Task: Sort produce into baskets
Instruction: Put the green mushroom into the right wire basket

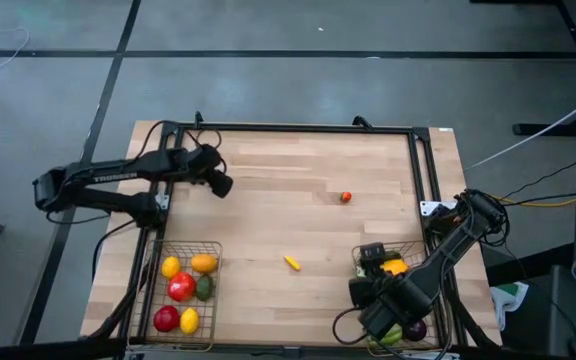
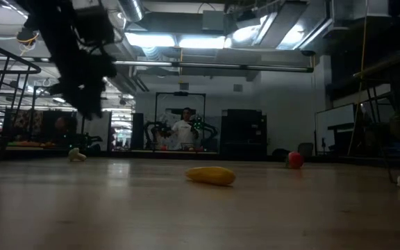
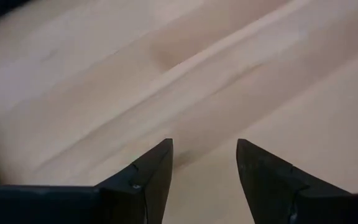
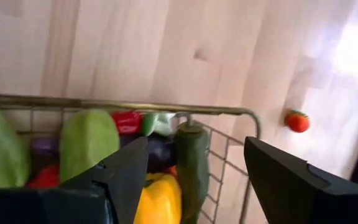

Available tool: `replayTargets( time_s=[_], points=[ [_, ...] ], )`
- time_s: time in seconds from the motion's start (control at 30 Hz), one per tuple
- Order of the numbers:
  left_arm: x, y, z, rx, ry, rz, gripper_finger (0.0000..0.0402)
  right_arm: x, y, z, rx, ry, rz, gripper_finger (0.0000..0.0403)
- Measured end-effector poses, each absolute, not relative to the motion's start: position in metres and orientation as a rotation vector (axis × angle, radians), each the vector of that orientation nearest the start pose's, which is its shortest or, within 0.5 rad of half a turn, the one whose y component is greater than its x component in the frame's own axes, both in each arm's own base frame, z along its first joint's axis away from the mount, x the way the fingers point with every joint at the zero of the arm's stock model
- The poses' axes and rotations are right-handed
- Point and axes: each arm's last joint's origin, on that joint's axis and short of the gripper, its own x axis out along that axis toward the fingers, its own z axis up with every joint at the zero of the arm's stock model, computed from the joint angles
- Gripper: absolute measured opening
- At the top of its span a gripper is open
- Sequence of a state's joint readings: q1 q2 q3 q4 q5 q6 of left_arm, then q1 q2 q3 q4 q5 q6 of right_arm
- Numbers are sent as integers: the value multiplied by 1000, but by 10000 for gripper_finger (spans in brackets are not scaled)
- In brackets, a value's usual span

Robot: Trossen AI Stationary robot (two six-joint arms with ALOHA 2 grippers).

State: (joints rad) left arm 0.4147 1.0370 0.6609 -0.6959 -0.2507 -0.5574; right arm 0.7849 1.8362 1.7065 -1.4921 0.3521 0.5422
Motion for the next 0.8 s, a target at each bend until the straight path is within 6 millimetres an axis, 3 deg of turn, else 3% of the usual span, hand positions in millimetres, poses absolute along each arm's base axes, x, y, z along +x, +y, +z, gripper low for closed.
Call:
replayTargets(
  time_s=[0.3, 0.5, 0.8],
  points=[
    [139, 94, 206, -706, 990, 1075, 172, 249, 225, 292, -479, 1303, -115, 264],
    [141, 98, 202, -745, 986, 1112, 172, 254, 219, 292, -461, 1308, -135, 264],
    [155, 107, 177, -759, 1127, 1142, 172, 260, 213, 292, -441, 1310, -154, 264]
  ],
)
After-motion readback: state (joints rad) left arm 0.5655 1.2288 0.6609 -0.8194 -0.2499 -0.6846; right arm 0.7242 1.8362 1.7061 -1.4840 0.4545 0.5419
